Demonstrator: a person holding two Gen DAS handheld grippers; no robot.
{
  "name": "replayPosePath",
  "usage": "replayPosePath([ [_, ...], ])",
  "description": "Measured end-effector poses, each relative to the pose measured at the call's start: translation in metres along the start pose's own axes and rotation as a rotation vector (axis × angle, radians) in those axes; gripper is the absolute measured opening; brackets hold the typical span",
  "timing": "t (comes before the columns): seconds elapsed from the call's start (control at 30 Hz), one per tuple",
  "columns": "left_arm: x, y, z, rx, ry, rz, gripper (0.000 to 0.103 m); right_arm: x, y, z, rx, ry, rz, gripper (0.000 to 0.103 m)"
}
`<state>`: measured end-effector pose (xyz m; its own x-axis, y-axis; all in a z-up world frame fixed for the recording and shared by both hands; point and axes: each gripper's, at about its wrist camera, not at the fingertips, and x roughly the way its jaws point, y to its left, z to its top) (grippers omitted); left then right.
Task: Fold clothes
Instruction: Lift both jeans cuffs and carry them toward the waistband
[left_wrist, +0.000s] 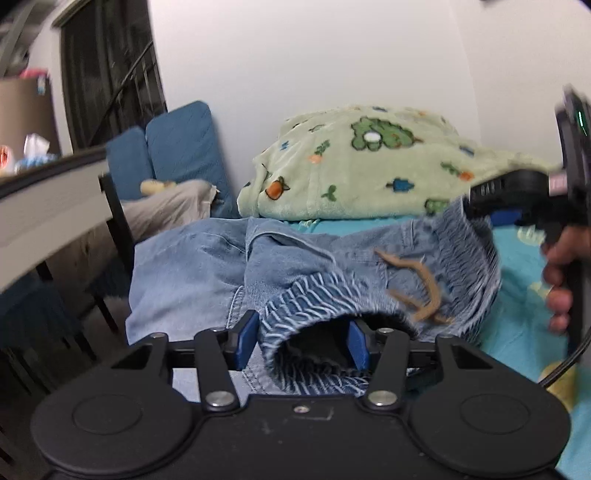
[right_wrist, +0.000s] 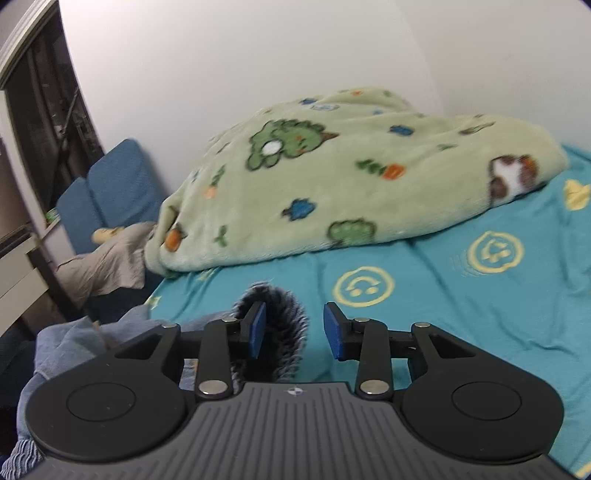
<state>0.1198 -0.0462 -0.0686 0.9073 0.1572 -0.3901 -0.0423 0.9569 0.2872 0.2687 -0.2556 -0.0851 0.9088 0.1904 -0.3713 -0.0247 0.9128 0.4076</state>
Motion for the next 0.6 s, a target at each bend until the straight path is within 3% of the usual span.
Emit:
replayPosePath([
  [0.1, 0.008, 0.0, 0.0, -0.004, 0.001, 0.025, 0.041, 0.004, 0.0, -0.003, -0.002, 0.021, -0.005, 0.026],
  [0.17, 0.01, 0.006, 0.002, -0.031, -0.003, 0.031, 0.039, 0.005, -0.002, -0.003, 0.019, 0.022, 0.005, 0.007],
  [0.43, 0.007, 0.008, 0.001, -0.031, -0.04, 0.02, 0.024, 0.003, 0.0, 0.002, 0.007, 0.019, 0.022, 0.006],
  [0.5, 0.008, 0.012, 0.001, -0.053, -0.035, 0.019, 0.016, 0.01, -0.002, 0.003, -0.001, 0.041, 0.023, 0.008],
  [0.6, 0.009, 0.015, 0.001, -0.07, -0.031, 0.014, 0.015, 0.016, -0.006, 0.004, 0.005, 0.069, 0.031, 0.016],
])
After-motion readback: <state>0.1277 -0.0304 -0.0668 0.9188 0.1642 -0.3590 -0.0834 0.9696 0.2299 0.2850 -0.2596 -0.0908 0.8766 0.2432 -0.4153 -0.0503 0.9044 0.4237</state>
